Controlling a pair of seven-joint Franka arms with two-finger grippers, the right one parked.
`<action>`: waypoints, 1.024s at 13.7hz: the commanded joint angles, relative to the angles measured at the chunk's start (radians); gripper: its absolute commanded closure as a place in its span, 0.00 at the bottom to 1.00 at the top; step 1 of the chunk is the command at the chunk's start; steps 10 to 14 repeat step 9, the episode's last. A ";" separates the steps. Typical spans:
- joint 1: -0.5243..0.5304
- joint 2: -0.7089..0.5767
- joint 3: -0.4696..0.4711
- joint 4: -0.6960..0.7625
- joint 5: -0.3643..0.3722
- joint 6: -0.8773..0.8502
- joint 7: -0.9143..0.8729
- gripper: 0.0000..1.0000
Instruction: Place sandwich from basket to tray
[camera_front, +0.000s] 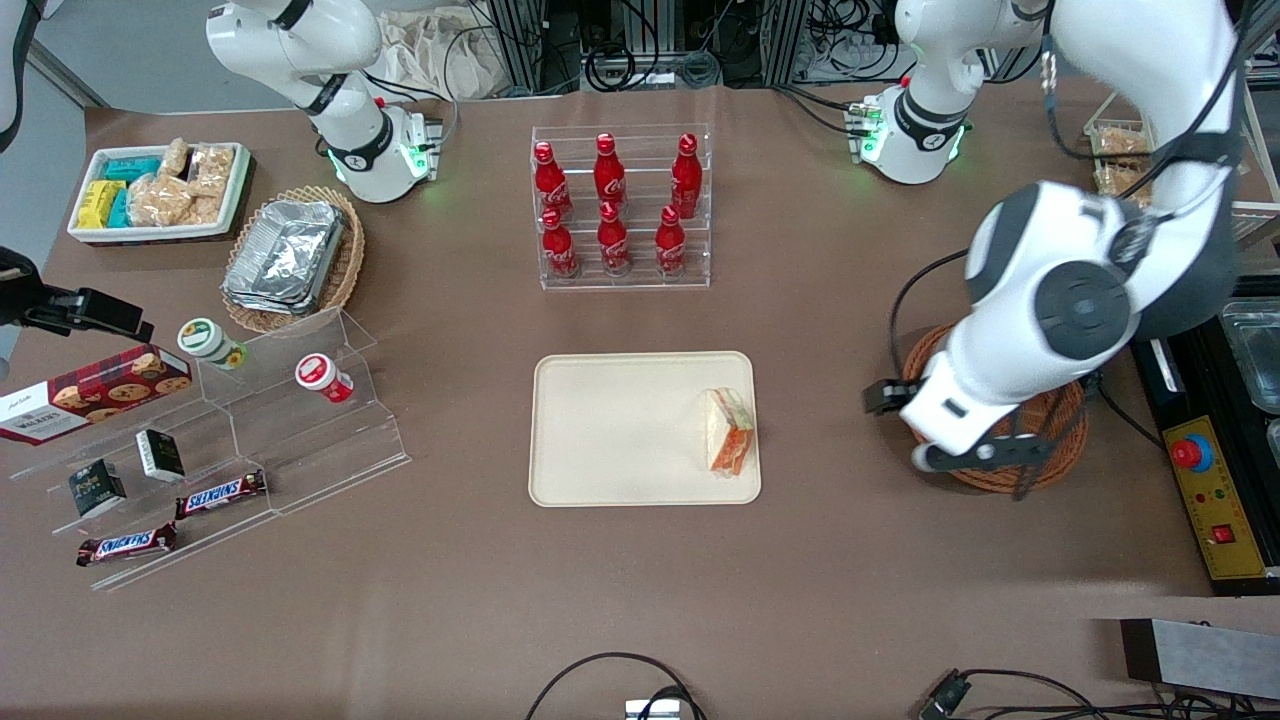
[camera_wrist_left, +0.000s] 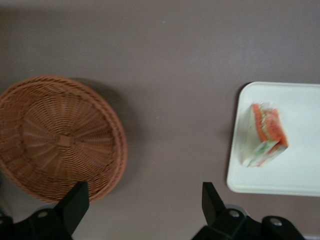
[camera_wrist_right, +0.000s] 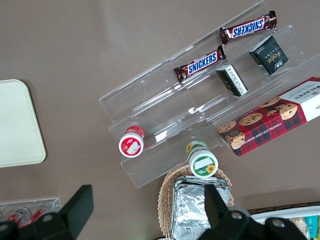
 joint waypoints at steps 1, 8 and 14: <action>-0.030 -0.167 0.130 -0.161 -0.045 0.013 0.161 0.00; -0.028 -0.140 0.222 -0.076 -0.023 -0.064 0.375 0.00; -0.028 -0.114 0.224 -0.033 -0.022 -0.076 0.375 0.00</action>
